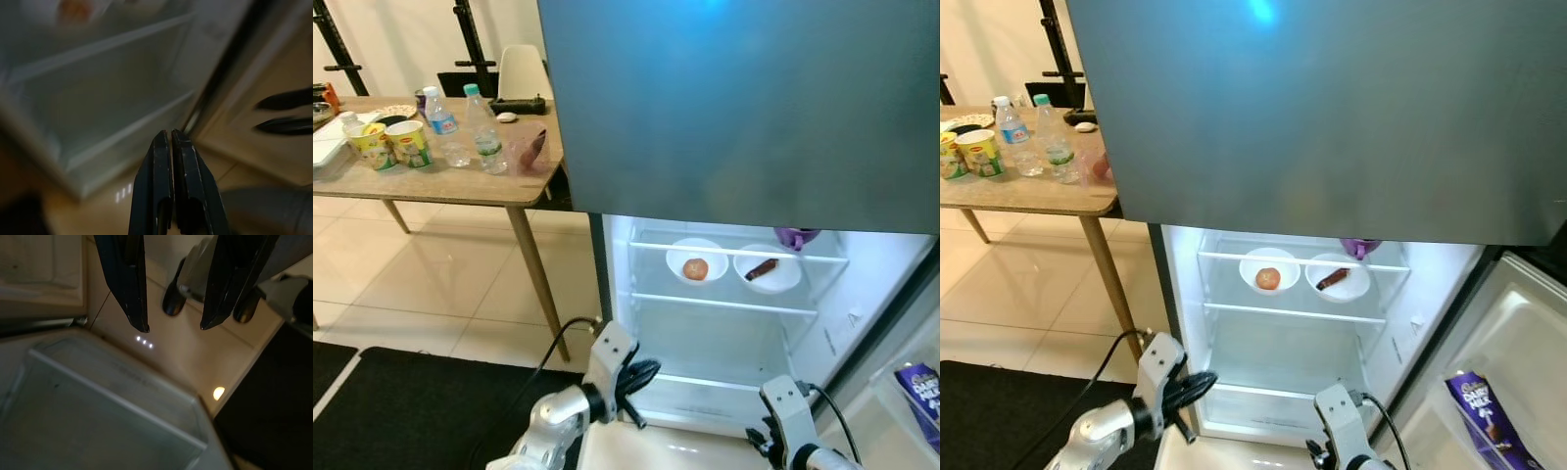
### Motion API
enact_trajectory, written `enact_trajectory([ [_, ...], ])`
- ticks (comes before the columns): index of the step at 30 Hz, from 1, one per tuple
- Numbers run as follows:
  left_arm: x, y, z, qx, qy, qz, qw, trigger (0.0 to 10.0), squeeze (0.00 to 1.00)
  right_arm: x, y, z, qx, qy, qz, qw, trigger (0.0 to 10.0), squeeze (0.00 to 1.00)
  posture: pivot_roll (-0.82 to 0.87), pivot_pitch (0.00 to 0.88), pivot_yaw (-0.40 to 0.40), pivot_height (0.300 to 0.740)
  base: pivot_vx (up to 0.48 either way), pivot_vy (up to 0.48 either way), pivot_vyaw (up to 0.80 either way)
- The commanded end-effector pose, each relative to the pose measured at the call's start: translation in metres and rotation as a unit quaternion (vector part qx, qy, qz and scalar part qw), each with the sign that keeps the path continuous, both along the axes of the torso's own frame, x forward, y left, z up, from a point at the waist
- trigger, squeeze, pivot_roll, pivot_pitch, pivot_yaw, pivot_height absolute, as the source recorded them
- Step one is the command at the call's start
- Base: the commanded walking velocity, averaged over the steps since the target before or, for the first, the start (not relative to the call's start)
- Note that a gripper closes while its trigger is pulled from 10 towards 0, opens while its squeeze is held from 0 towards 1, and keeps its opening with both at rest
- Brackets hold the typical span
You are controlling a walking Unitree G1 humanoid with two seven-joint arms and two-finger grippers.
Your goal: Restocking fridge
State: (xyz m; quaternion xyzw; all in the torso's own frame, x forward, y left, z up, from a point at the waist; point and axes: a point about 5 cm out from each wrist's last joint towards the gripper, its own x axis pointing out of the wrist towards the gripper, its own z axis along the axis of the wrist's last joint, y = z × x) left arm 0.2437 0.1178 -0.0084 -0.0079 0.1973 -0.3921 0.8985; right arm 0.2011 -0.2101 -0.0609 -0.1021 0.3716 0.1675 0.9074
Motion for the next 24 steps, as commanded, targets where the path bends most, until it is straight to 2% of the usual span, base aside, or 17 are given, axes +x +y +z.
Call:
enact_trajectory([
  [1,-0.003,0.013,-0.007,0.011,0.023,0.024,0.999,10.0,0.0,-0.006,-0.001,-0.004,-0.01,0.017,-0.001,1.0,10.0,0.0,-0.07,0.016,0.038,0.74,0.0,0.0,0.0],
  [3,-0.012,0.026,-0.021,0.021,0.066,0.059,0.996,10.0,0.0,-0.014,-0.004,-0.009,-0.022,0.03,-0.009,0.999,10.0,0.0,-0.07,0.015,0.035,0.74,0.0,0.0,0.0],
  [4,-0.012,0.026,-0.021,0.021,0.066,0.059,0.996,10.0,0.0,-0.014,-0.004,-0.009,-0.022,0.03,-0.009,0.999,10.0,0.0,-0.07,0.015,0.035,0.74,0.0,0.0,0.0],
  [5,-0.019,0.035,-0.03,0.028,0.096,0.088,0.991,10.0,0.0,-0.018,-0.006,-0.011,-0.028,0.038,-0.015,0.999,10.0,0.0,-0.07,0.013,0.034,0.74,0.0,0.0,0.0],
  [8,-0.025,0.042,-0.036,0.034,0.119,0.109,0.986,10.0,0.0,-0.022,-0.008,-0.013,-0.033,0.043,-0.021,0.998,10.0,0.0,-0.07,0.013,0.034,0.74,0.0,0.0,0.0],
  [9,-0.041,0.059,-0.051,0.064,0.168,0.158,0.971,10.0,0.0,-0.029,-0.012,-0.016,-0.044,0.056,-0.036,0.997,10.0,0.0,-0.07,0.01,0.031,0.74,0.0,0.0,0.0],
  [10,-0.046,0.064,-0.055,0.074,0.182,0.171,0.966,10.0,0.0,-0.031,-0.013,-0.017,-0.047,0.06,-0.04,0.996,10.0,0.0,-0.07,0.01,0.031,0.74,0.0,0.0,0.0],
  [11,-0.046,0.064,-0.055,0.074,0.182,0.171,0.966,10.0,0.0,-0.031,-0.013,-0.017,-0.047,0.06,-0.04,0.996,10.0,0.0,-0.07,0.01,0.031,0.74,0.0,0.0,0.0],
  [13,-0.066,0.082,-0.068,0.121,0.223,0.214,0.943,10.0,0.0,-0.038,-0.016,-0.02,-0.053,0.074,-0.059,0.994,10.0,0.0,-0.07,0.003,0.025,0.74,0.0,0.0,0.0],
  [14,-0.066,0.082,-0.068,0.121,0.223,0.214,0.943,10.0,0.0,-0.038,-0.016,-0.02,-0.053,0.074,-0.059,0.994,10.0,0.0,-0.07,0.003,0.025,0.74,0.0,0.0,0.0],
  [15,-0.074,0.088,-0.072,0.14,0.236,0.229,0.934,10.0,0.0,-0.041,-0.017,-0.022,-0.055,0.08,-0.065,0.993,10.0,0.0,-0.07,0.003,0.025,0.74,0.0,0.0,0.0],
  [16,-0.087,0.096,-0.078,0.158,0.259,0.256,0.918,10.0,0.0,-0.048,-0.019,-0.025,-0.061,0.096,-0.075,0.991,10.0,0.0,-0.07,0.0,0.02,0.74,0.0,0.0,0.0],
  [17,-0.087,0.096,-0.078,0.158,0.259,0.256,0.918,10.0,0.0,-0.048,-0.019,-0.025,-0.061,0.096,-0.075,0.991,10.0,0.0,-0.07,0.0,0.02,0.74,0.0,0.0,0.0],
  [19,-0.096,0.1,-0.081,0.16,0.276,0.277,0.907,10.0,0.0,-0.055,-0.02,-0.028,-0.067,0.108,-0.079,0.989,10.0,0.0,-0.07,0.0,0.02,0.74,0.0,0.0,0.0],
  [20,-0.108,0.101,-0.086,0.167,0.293,0.284,0.898,10.0,0.0,-0.064,-0.02,-0.032,-0.066,0.125,-0.09,0.986,10.0,0.0,-0.07,0.0,0.02,0.74,0.0,0.0,0.0],
  [21,-0.108,0.101,-0.086,0.167,0.293,0.284,0.898,10.0,0.0,-0.064,-0.02,-0.032,-0.066,0.125,-0.09,0.986,10.0,0.0,-0.07,0.0,0.02,0.74,0.0,0.0,0.0],
  [24,-0.128,0.099,-0.094,0.186,0.321,0.29,0.882,10.0,0.0,-0.083,-0.02,-0.039,-0.065,0.162,-0.112,0.978,10.0,0.0,-0.07,0.0,0.02,0.74,0.0,0.0,0.0],
])
